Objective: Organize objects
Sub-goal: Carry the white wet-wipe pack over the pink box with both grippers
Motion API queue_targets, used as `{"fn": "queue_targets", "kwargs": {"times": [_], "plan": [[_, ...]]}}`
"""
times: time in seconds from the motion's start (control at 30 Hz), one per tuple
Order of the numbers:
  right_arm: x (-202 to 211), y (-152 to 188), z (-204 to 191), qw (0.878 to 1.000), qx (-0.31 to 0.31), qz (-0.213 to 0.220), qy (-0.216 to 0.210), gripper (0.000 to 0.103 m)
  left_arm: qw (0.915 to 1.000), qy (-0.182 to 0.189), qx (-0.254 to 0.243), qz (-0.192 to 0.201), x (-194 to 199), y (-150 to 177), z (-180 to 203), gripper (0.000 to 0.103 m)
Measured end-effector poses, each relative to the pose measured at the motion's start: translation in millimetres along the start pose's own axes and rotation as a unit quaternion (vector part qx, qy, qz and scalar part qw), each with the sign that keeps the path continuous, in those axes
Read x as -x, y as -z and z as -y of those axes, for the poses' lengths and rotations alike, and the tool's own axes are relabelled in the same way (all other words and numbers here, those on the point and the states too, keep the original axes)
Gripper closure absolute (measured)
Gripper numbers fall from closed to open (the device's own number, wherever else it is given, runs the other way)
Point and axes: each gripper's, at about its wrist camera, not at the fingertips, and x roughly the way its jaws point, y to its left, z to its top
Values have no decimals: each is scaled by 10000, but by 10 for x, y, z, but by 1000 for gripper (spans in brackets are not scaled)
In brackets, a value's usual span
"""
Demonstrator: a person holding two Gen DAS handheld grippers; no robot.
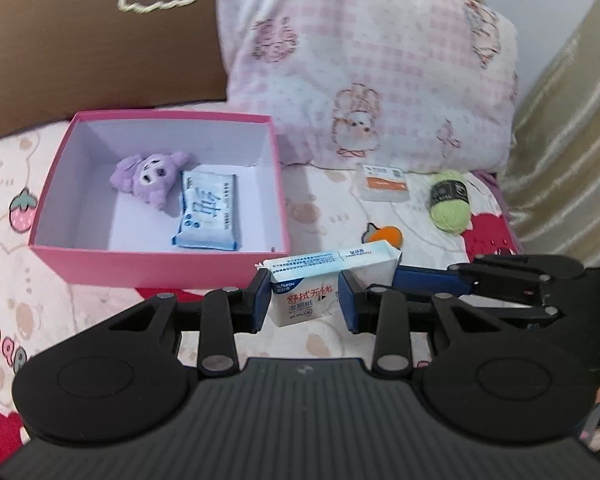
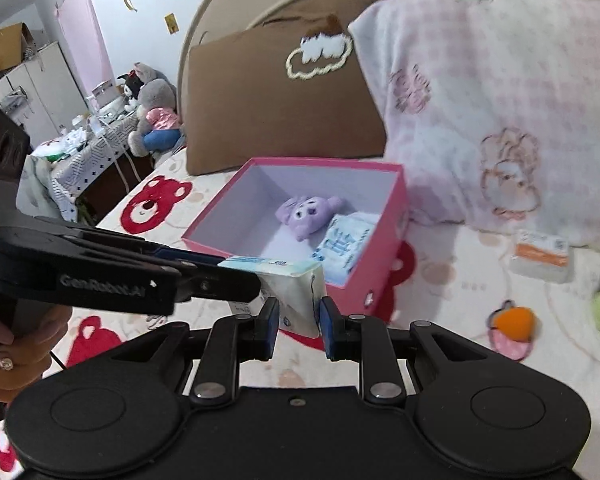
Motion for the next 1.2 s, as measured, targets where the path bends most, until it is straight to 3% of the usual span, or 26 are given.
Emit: {"fn": "queue_targets", "kwargs": {"times": [0.5,0.67,0.93,1.2], "plan": [[-822,-462,-135,9978,354,-371,-421,77,9969,-652,420,91,-255,-343,-711,69],[-1049,-545,-138,9972,526,-423,-329,78,9957,-738,551,34,-446,-467,-880,69],[-1493,-731,-95,9950,621,-723,-290,78,9926,-878,802,-235,-788,-625,-1211,69],[-2095,-796,-29,9916,315,-1209,-327,78,9880,-1124,859,-616,-1217,-752,-1536,69]]}}
